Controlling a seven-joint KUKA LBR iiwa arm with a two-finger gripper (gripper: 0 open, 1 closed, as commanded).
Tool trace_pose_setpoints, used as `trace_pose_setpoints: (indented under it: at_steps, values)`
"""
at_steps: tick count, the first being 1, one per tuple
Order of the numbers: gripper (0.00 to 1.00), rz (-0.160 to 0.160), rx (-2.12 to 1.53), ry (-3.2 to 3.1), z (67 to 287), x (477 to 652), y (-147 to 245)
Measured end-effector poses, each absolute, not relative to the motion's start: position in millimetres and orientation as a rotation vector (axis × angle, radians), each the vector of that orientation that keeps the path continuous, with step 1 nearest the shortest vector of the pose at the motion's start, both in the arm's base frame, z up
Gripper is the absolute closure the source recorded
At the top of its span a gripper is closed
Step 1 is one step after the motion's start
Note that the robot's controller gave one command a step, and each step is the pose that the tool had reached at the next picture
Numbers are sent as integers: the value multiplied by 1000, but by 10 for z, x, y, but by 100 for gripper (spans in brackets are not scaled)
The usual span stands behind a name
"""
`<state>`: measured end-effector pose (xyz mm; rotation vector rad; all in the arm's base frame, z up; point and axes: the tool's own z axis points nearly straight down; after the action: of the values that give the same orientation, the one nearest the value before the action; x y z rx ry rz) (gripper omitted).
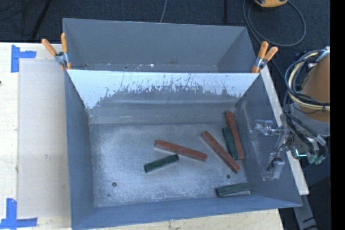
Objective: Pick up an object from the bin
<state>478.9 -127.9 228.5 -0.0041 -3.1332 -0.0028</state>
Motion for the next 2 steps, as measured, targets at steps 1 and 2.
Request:
trace_pose_setpoints:
  at_steps: [1, 2]
  values:
    - [0, 0, 2, -3140, 2317, 4805, -1273]
    - [0, 2, 60, -3146, 1756, 4881, -1395]
